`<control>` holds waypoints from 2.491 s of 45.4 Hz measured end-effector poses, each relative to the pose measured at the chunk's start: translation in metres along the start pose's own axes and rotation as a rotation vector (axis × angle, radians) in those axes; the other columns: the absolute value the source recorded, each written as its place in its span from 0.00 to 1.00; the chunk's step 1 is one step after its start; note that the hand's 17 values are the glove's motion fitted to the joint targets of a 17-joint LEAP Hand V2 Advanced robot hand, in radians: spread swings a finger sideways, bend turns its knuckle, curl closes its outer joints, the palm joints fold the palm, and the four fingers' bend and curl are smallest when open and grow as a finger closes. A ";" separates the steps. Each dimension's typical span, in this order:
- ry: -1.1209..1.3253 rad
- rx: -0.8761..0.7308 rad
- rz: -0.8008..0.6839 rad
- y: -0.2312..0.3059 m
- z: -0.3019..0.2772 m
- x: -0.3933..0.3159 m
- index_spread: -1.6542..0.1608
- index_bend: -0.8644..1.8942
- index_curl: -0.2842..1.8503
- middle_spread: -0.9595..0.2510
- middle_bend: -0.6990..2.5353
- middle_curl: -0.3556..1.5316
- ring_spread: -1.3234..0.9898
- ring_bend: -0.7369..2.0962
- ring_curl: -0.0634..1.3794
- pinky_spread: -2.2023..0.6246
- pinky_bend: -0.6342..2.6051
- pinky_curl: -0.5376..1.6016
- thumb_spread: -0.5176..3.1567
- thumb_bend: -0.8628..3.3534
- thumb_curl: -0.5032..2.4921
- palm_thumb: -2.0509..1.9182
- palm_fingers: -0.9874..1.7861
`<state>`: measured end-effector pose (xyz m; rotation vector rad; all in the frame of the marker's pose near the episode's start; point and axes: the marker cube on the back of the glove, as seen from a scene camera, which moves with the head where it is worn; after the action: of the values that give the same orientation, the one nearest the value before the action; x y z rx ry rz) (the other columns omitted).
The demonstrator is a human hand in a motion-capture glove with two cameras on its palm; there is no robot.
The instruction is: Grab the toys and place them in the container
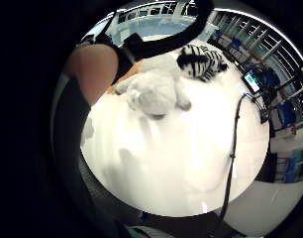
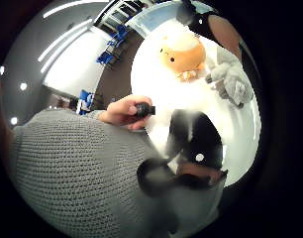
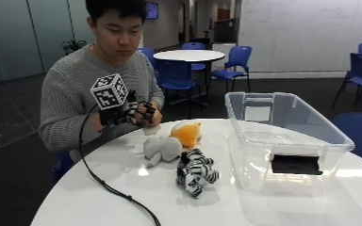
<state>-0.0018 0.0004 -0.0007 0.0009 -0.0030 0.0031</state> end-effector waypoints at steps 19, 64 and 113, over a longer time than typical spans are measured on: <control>0.007 -0.024 0.022 -0.012 -0.004 0.007 0.72 0.38 0.20 0.63 0.27 0.24 0.46 0.46 0.17 0.78 0.42 0.37 0.51 0.25 0.22 0.55 0.47; 0.162 -0.182 0.196 -0.127 0.008 0.063 0.71 0.37 0.27 0.65 0.27 0.32 0.48 0.48 0.20 0.78 0.48 0.41 0.54 0.22 0.26 0.52 0.37; 0.260 -0.124 0.271 -0.117 0.073 0.081 0.72 0.54 0.41 0.60 0.41 0.42 0.37 0.61 0.32 0.63 0.50 0.42 0.42 0.27 0.41 0.69 0.75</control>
<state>0.0793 -0.1163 0.0722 -0.1237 0.2572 0.2742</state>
